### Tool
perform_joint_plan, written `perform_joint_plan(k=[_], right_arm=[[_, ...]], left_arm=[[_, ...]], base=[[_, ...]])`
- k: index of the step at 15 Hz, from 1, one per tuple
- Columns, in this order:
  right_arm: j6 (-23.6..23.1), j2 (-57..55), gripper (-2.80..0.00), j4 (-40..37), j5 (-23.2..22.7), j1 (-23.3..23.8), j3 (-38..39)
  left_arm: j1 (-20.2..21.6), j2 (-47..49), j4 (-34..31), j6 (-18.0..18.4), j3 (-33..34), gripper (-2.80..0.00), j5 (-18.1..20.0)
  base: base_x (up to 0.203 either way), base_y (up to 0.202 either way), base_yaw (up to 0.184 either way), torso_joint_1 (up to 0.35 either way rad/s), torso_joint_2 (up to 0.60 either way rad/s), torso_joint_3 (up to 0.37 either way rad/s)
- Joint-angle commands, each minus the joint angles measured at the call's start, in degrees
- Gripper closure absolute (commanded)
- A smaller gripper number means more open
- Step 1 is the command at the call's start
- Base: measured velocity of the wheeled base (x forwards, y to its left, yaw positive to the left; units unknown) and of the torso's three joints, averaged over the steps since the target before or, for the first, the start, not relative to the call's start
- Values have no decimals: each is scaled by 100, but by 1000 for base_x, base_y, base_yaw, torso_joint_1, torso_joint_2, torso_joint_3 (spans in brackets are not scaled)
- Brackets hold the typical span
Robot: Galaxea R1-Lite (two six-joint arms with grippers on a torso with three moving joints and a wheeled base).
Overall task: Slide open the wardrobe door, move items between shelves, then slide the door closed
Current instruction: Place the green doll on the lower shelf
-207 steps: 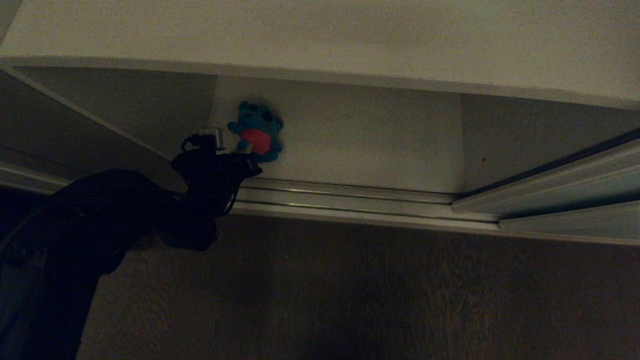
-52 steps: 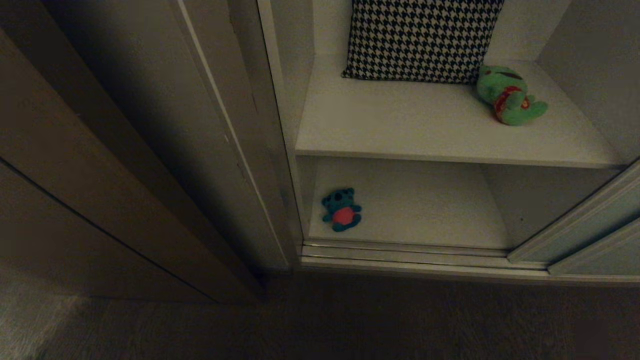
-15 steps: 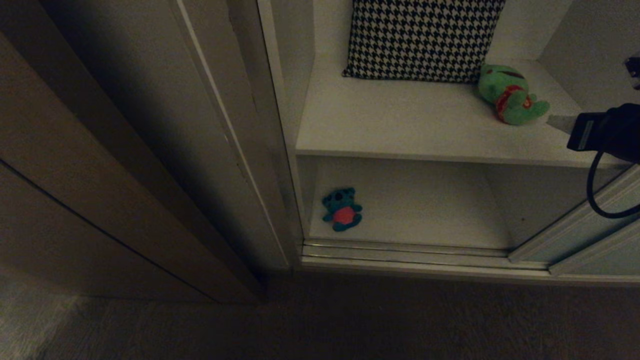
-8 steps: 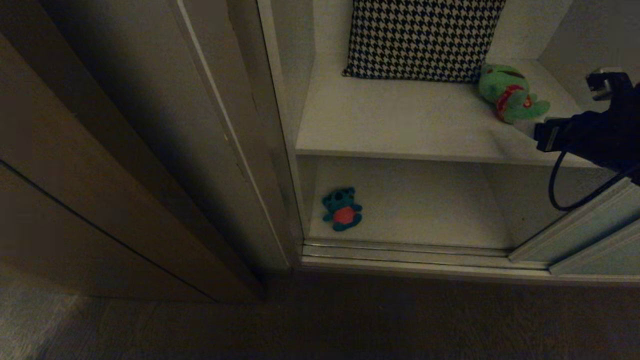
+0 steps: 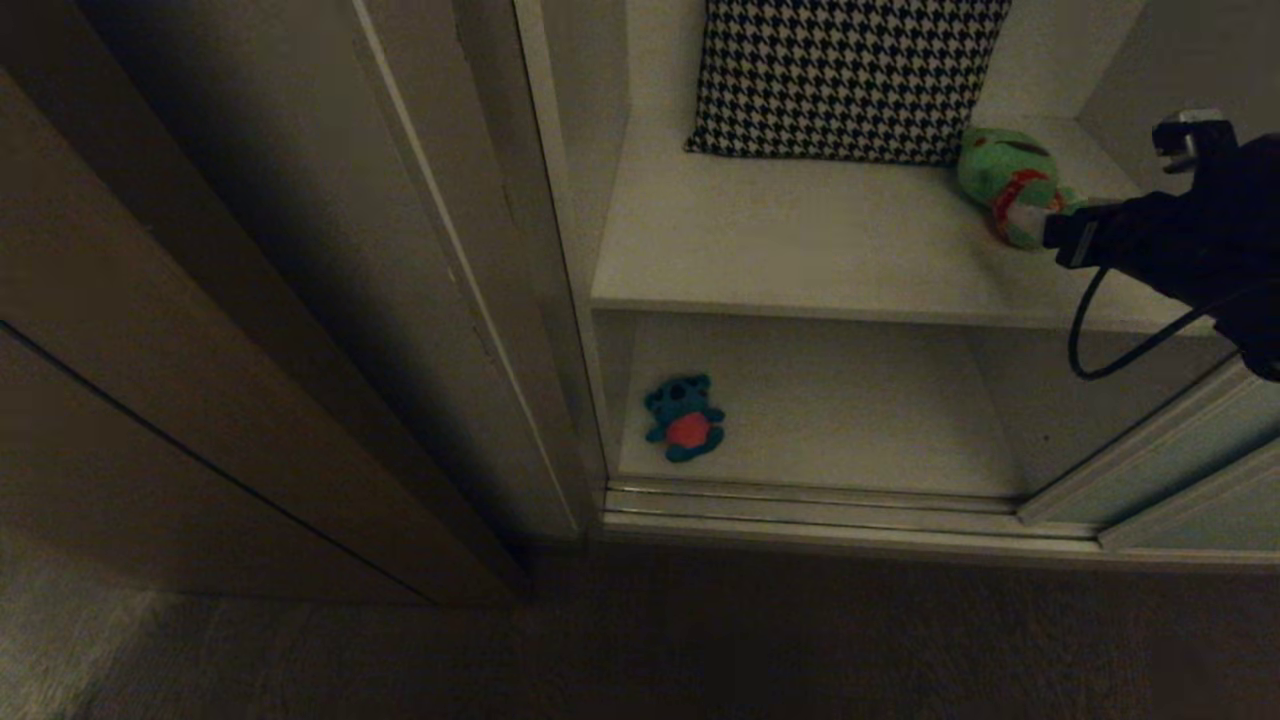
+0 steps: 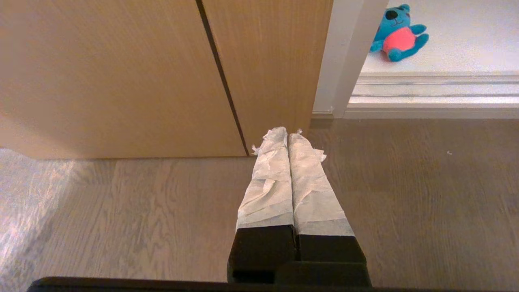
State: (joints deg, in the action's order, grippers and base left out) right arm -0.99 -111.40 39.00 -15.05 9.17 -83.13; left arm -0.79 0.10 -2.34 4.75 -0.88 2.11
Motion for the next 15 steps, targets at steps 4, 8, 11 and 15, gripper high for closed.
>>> perform_joint_plan(k=[4, 8, 11, 15], right_arm=[[-6, -926, -280, 33, 259, -1, -1016], [-38, -1373, -280, 46, 640, 31, -1699], [-250, -1608, -280, 22, 669, 50, -2189], [-420, -1906, -280, 54, 732, 42, -2490]], left_arm=[[0, 8, -3, 2, 0, 0, 0], [0, 8, -3, -1, 0, 0, 0], [0, 8, -3, 6, 0, 0, 0], [0, 8, -3, 3, 0, 0, 0]], base=[[0, 0, 0, 0, 0, 0], [0, 0, 0, 0, 0, 0], [0, 0, 0, 0, 0, 0], [0, 0, 0, 0, 0, 0]])
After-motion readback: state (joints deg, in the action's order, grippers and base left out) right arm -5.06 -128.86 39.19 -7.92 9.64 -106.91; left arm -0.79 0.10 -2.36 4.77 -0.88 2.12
